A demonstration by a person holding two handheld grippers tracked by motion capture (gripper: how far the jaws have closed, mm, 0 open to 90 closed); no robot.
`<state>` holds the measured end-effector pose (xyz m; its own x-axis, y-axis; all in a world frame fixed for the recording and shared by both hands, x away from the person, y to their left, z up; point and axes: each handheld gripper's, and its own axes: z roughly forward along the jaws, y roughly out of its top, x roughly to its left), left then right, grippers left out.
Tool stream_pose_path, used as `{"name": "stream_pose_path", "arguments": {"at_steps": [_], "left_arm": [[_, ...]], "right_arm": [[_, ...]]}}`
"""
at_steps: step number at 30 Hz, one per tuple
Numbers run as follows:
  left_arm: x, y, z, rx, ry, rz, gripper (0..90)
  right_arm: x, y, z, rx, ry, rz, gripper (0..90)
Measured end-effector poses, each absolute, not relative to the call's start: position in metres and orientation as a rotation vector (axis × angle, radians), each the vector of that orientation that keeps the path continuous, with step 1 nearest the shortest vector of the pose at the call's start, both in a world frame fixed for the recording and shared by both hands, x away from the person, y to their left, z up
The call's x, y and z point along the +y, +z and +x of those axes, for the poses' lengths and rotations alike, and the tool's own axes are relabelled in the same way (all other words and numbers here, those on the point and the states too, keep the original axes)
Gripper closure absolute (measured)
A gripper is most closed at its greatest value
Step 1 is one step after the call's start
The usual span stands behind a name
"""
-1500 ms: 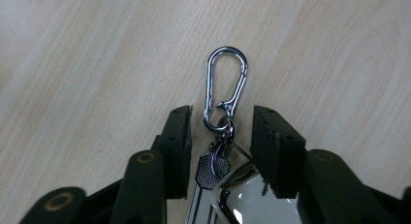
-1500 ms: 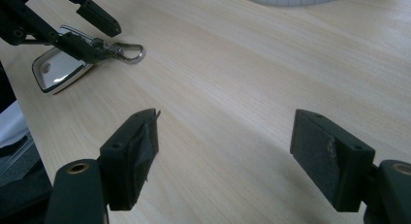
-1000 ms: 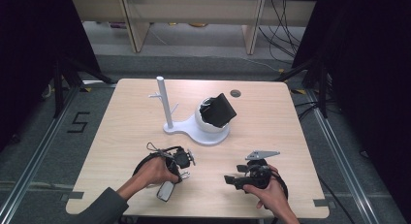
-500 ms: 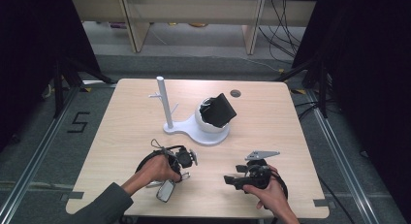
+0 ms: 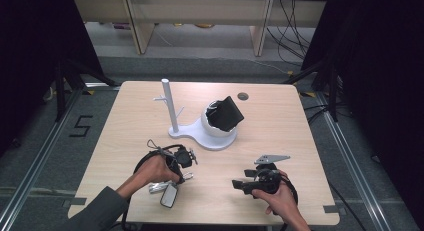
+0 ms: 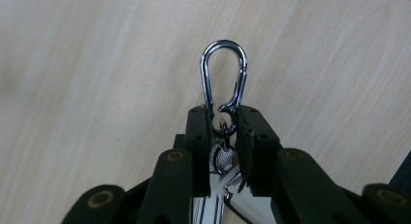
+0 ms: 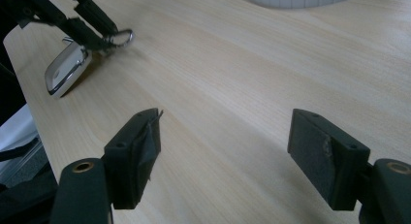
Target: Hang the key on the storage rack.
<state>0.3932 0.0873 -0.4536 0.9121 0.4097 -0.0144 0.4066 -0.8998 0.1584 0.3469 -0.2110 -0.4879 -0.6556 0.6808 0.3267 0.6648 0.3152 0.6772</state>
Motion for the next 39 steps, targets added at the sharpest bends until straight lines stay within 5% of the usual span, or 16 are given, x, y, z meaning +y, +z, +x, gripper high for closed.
{"name": "stream_pose_path", "arguments": {"at_steps": [21,39], "left_arm": [[0.156,-0.350,0.432,0.877,0.269,2.792,75.4],[0.183,-0.297,0.458,1.032,0.321,2.699,75.3]], "right_arm": [[-0.213,-0.490,0.350,2.535,1.317,1.337,29.2],[-0.213,-0.490,0.351,2.540,1.342,1.382,29.4]]}}
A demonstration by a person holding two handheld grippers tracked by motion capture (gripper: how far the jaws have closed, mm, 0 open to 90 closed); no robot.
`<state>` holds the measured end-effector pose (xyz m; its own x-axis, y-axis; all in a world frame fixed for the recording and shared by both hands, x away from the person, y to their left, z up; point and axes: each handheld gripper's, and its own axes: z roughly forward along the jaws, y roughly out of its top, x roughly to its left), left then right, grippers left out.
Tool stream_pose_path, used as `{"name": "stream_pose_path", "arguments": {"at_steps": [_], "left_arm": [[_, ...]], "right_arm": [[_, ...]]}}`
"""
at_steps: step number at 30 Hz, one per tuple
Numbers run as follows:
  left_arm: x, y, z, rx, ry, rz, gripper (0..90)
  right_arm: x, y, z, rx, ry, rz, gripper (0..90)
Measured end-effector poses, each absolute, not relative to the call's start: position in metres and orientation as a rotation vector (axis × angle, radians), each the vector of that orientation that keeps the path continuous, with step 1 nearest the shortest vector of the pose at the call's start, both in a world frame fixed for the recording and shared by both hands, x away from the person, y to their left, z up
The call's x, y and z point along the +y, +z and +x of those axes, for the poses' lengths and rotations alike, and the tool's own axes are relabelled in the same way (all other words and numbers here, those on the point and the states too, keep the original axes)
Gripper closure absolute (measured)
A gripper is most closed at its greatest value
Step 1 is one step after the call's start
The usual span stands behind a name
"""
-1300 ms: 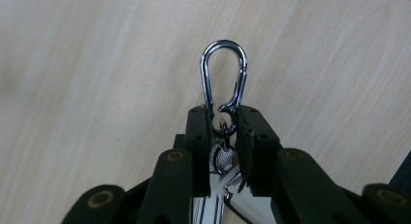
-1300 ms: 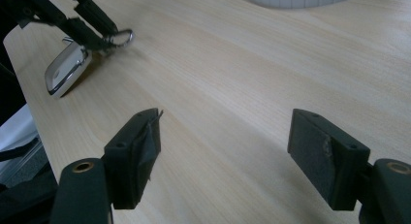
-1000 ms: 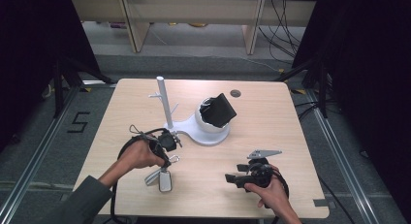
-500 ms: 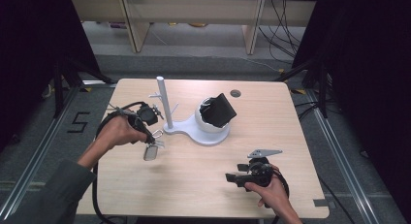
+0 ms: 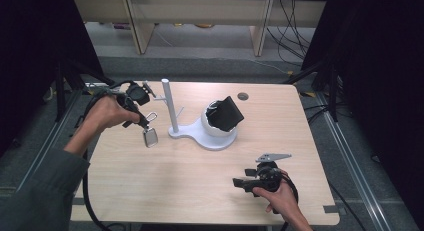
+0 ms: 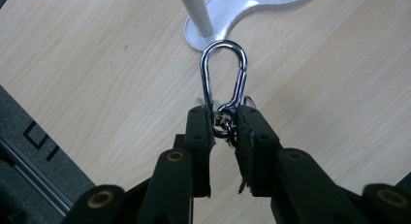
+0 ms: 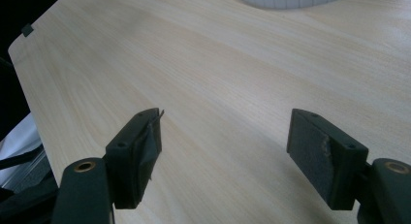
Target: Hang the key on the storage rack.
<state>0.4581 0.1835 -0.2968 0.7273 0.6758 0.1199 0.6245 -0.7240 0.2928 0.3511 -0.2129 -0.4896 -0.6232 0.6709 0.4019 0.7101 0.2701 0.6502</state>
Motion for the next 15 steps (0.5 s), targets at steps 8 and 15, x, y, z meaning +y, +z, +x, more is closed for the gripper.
{"name": "stream_pose_path", "arguments": {"at_steps": [8,15], "left_arm": [[0.190,-0.281,0.467,1.068,0.343,2.679,75.3],[0.189,-0.272,0.477,1.088,0.343,2.655,75.4]], "right_arm": [[-0.214,-0.491,0.353,-2.495,-1.304,-1.326,29.4],[-0.215,-0.491,0.354,-2.506,-1.304,-1.330,29.4]]}}
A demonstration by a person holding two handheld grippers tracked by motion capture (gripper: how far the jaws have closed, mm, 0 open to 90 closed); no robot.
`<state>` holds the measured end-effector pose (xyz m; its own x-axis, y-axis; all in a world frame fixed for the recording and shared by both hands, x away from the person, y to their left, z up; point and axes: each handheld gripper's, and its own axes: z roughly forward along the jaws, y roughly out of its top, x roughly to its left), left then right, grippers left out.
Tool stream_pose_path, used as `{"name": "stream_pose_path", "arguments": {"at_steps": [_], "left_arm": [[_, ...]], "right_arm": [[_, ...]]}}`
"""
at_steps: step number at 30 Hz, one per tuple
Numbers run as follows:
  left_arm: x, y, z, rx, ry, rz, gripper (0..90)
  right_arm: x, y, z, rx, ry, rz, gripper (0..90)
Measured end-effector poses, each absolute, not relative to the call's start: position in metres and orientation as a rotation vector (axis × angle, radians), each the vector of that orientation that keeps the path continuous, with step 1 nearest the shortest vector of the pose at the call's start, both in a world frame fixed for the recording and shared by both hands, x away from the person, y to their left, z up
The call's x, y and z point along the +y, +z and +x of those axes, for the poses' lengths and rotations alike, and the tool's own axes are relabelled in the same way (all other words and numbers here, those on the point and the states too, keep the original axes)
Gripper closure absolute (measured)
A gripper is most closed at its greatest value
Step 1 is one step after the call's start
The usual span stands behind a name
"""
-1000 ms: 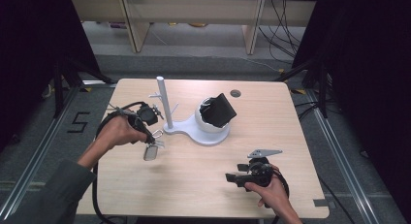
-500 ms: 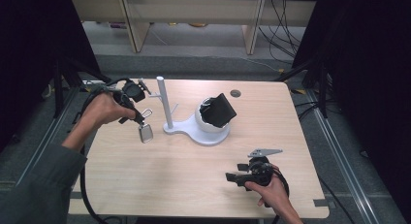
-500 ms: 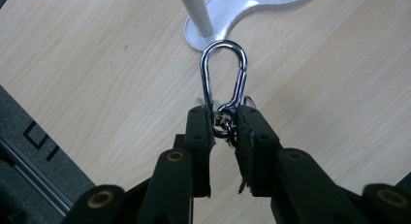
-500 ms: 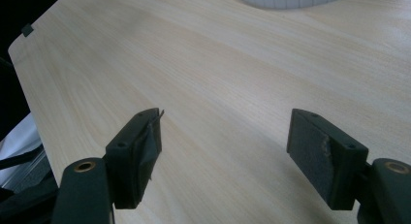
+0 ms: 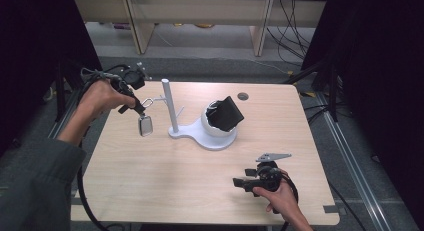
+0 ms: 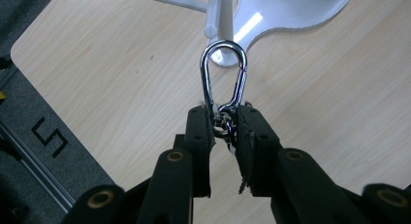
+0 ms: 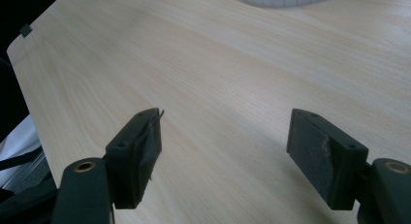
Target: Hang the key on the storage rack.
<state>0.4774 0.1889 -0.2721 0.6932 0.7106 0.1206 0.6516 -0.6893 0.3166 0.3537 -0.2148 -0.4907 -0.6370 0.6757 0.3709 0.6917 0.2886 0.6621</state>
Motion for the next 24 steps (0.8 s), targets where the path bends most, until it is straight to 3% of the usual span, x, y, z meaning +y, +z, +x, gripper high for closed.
{"name": "stream_pose_path", "arguments": {"at_steps": [24], "left_arm": [[0.173,-0.290,0.506,1.129,0.311,2.622,75.3]], "right_arm": [[-0.213,-0.491,0.354,-2.497,-1.295,-1.332,29.4]]}}
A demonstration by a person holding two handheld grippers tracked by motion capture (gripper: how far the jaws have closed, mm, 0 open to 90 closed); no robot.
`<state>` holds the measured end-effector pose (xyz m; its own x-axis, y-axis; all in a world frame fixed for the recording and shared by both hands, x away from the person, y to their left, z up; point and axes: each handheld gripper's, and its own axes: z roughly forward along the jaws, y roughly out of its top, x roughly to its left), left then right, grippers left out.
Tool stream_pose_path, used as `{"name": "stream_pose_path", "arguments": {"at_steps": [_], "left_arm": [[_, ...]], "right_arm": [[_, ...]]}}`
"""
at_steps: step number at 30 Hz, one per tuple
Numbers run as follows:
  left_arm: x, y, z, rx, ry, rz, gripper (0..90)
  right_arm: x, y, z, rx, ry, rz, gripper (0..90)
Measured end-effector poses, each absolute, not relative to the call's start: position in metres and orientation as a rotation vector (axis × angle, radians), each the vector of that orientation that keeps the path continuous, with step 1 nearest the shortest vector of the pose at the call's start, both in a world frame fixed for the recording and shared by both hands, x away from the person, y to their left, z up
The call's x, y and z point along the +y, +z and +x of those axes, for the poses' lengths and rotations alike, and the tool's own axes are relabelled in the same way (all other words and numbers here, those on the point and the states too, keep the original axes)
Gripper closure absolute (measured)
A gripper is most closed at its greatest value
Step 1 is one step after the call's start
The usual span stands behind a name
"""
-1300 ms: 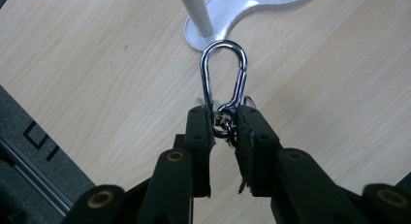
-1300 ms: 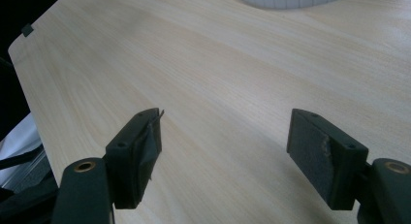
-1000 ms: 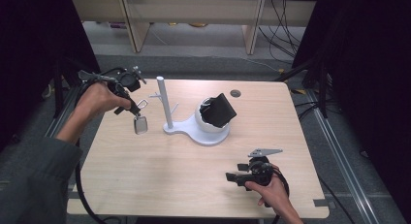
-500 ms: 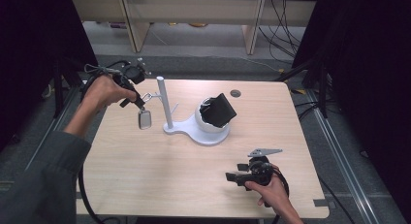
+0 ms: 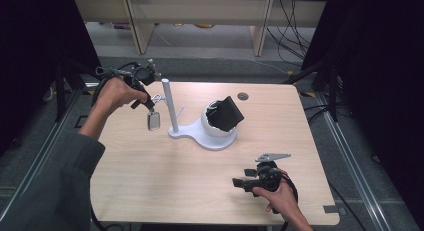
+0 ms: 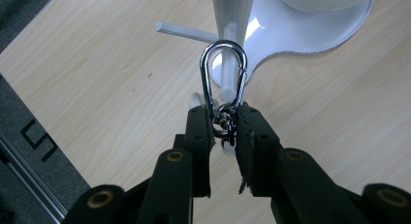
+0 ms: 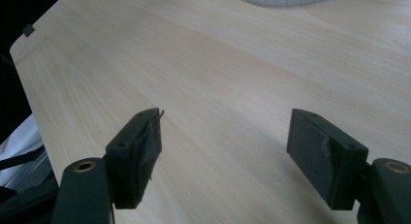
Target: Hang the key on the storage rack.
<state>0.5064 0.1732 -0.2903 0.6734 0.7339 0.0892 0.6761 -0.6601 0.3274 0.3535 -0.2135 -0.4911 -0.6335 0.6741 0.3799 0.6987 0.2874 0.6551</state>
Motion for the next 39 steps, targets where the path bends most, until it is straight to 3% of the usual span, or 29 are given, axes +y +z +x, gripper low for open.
{"name": "stream_pose_path", "arguments": {"at_steps": [11,28,31,39], "left_arm": [[0.167,-0.305,0.512,1.121,0.303,2.601,74.3],[0.184,-0.304,0.491,1.111,0.288,2.559,56.6],[0.186,-0.306,0.486,1.122,0.295,2.554,49.0],[0.190,-0.314,0.474,1.105,0.269,2.543,39.0]], "right_arm": [[-0.211,-0.492,0.353,-2.462,-1.284,-1.328,29.4],[-0.214,-0.492,0.355,-2.495,-1.302,-1.356,29.4],[-0.215,-0.491,0.354,-2.496,-1.296,-1.353,29.4],[-0.215,-0.491,0.354,-2.493,-1.300,-1.363,29.3]]}}
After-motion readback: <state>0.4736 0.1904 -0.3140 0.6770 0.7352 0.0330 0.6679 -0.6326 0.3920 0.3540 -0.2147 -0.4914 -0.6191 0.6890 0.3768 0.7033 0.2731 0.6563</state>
